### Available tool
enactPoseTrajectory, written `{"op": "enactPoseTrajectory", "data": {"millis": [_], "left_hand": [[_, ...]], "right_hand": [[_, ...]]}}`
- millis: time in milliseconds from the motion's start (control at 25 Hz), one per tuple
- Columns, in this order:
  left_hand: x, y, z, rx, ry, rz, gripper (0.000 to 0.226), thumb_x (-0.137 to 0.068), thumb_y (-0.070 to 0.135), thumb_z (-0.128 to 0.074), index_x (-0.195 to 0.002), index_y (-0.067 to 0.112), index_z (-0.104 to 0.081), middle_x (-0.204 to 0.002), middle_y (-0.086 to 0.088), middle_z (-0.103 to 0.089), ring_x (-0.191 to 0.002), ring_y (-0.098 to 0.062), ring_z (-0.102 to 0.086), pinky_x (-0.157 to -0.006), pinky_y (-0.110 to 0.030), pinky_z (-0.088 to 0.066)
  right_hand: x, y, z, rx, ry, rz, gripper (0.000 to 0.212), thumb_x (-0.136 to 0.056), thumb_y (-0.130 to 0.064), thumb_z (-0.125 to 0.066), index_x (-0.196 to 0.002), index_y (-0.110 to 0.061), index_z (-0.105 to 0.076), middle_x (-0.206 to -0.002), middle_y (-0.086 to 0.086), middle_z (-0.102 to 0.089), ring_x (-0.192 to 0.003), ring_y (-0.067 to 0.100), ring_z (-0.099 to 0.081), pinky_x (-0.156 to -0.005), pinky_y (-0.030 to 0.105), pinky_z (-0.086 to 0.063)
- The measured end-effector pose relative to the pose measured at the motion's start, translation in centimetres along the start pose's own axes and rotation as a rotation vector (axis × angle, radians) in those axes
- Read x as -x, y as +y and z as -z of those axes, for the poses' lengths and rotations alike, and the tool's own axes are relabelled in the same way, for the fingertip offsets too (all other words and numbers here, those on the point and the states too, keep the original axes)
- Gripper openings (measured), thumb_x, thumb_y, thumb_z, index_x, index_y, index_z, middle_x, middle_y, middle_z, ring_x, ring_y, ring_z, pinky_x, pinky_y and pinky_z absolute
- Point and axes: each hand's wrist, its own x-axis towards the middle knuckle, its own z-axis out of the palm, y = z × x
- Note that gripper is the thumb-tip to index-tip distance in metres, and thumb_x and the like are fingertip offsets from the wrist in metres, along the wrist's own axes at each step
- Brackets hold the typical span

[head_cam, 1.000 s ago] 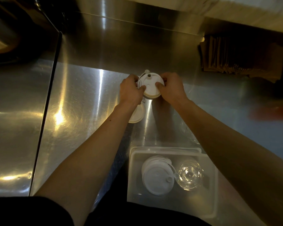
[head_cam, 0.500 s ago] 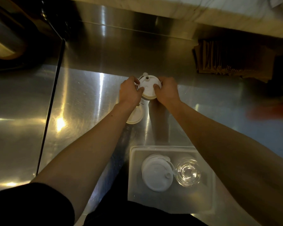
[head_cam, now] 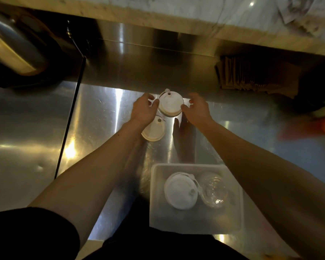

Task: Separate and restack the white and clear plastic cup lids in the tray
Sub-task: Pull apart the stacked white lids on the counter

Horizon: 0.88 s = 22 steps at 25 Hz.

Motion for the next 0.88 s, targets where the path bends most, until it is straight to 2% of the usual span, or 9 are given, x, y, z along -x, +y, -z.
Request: {"op": "enactPoseTrajectory", "data": {"millis": [160,360,480,600,880], "left_hand": [[1.9,-0.9,1.8,0.027,0.046,-0.013,0.037,-0.099,0.034,-0.047,-0.127,0.012,-0.052,-0.132,-0.009,-0.059,-0.118,-0.025,-0.058,-0.094,-0.028,-0.043],[4.1,-2.1,3.4,0.055,0.137,-0.046,0.034,-0.098,0.03,-0.049,-0.126,0.011,-0.054,-0.132,-0.008,-0.06,-0.117,-0.023,-0.059,-0.095,-0.027,-0.044],[4.9,-3.1,3.8,0.05,0.146,-0.037,0.036,-0.097,0.028,-0.051,-0.129,0.011,-0.054,-0.132,-0.009,-0.059,-0.117,-0.025,-0.059,-0.099,-0.031,-0.046],[5.2,-3.9,3.6,0.068,0.129,-0.016,0.038,-0.096,0.026,-0.054,-0.131,0.013,-0.053,-0.134,-0.009,-0.058,-0.118,-0.025,-0.059,-0.101,-0.037,-0.049],[5.2,-4.7,2.5,0.043,0.071,0.005,0.04,-0.095,0.018,-0.056,-0.134,0.011,-0.052,-0.138,-0.01,-0.055,-0.121,-0.026,-0.058,-0.101,-0.032,-0.045]], "right_hand": [[2.1,-0.3,0.6,-0.015,0.021,0.028,0.052,-0.093,-0.02,-0.064,-0.14,-0.014,-0.044,-0.145,0.01,-0.05,-0.132,0.028,-0.049,-0.108,0.04,-0.045],[4.6,-1.3,0.3,-0.043,0.015,0.09,0.05,-0.092,-0.022,-0.066,-0.137,-0.014,-0.047,-0.139,0.01,-0.054,-0.123,0.025,-0.055,-0.1,0.031,-0.045],[5.8,-1.8,-0.4,-0.051,-0.007,0.09,0.049,-0.091,-0.02,-0.067,-0.135,-0.012,-0.049,-0.136,0.011,-0.057,-0.122,0.026,-0.057,-0.1,0.029,-0.045],[6.9,-2.0,-1.2,-0.028,-0.054,0.066,0.047,-0.09,-0.02,-0.067,-0.134,-0.011,-0.051,-0.134,0.012,-0.059,-0.123,0.028,-0.058,-0.103,0.035,-0.048],[6.9,-1.2,-3.2,0.074,-0.168,-0.074,0.047,-0.09,-0.026,-0.067,-0.132,-0.011,-0.053,-0.13,0.011,-0.063,-0.115,0.026,-0.062,-0.101,0.035,-0.051]]}}
